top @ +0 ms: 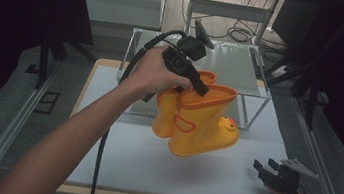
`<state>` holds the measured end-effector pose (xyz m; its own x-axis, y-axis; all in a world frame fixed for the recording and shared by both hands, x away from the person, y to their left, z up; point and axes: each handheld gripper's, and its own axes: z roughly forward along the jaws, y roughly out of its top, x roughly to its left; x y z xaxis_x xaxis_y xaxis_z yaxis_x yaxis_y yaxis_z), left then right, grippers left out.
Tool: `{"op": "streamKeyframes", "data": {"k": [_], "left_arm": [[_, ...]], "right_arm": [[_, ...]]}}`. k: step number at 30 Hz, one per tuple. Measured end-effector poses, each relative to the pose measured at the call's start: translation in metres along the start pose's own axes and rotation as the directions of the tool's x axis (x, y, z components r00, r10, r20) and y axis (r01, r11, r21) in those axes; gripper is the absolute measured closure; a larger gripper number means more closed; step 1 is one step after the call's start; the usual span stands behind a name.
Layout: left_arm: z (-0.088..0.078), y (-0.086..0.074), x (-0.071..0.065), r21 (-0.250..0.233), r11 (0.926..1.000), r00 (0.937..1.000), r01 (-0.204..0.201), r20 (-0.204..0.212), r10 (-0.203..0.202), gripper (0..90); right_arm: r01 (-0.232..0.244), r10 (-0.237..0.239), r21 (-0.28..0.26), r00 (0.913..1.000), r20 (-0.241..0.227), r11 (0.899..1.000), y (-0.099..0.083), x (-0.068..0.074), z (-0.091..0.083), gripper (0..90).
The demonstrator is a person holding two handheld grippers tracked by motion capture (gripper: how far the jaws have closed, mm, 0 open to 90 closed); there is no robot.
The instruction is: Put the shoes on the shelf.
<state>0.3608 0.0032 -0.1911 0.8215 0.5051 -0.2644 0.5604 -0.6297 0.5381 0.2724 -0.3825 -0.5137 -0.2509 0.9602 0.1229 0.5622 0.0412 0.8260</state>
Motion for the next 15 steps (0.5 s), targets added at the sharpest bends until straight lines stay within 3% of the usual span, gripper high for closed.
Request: {"op": "streamKeyframes", "data": {"k": [8, 15], "left_arm": [[-0.006, 0.02, -0.003, -0.02, 0.9998, 0.9999, -0.005, 0.016, 0.005, 82.3], [-0.018, 0.048, -0.006, -0.059, 0.9982, 0.9997, -0.005, 0.023, 0.006, 82.3]], "right_arm": [[-0.01, 0.01, -0.008, 0.9999, 0.004, 1.0, 0.001, -0.003, -0.004, 36.7], [-0.017, 0.017, -0.013, 0.9998, 0.007, 1.0, 0.0, -0.005, -0.004, 36.8]]}}
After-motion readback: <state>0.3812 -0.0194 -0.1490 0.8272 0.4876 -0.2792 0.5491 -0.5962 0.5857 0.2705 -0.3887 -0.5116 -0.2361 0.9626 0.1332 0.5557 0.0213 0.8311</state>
